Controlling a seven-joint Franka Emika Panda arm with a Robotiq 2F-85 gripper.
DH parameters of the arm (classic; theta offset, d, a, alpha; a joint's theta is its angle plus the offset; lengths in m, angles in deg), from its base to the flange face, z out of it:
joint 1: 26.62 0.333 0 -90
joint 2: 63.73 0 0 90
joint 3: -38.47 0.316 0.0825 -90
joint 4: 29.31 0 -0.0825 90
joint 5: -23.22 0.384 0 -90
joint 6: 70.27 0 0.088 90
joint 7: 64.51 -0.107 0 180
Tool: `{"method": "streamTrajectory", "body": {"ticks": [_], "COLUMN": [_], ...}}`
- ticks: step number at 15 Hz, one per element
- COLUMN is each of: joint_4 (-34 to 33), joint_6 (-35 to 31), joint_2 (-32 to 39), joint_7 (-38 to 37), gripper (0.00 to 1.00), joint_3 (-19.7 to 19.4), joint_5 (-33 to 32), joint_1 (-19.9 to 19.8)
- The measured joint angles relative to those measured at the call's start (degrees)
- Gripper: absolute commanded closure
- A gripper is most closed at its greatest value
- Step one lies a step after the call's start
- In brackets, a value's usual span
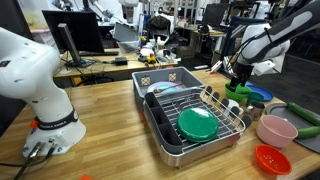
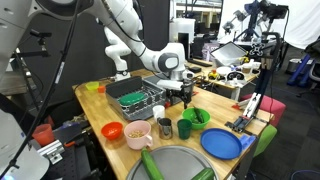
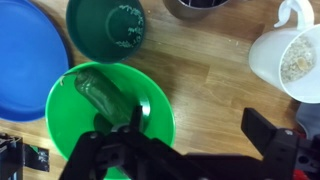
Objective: Move the light-green bowl to the left
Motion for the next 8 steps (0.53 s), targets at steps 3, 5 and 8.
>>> {"method": "streamTrajectory", "body": {"ticks": [3, 5, 8], "joint_4": [-2.0, -3.7, -6.4], "joint_6": [-0.1, -0.1, -0.1], "joint_2": [2.6, 4.4, 7.4], "joint_7": [0.1, 0.2, 0.2], "gripper": [0.0, 0.0, 0.0], "joint_3": [0.0, -0.1, -0.7], "joint_5": [-2.6, -4.6, -7.3], "joint_1": [0.3, 0.5, 1.1]}}
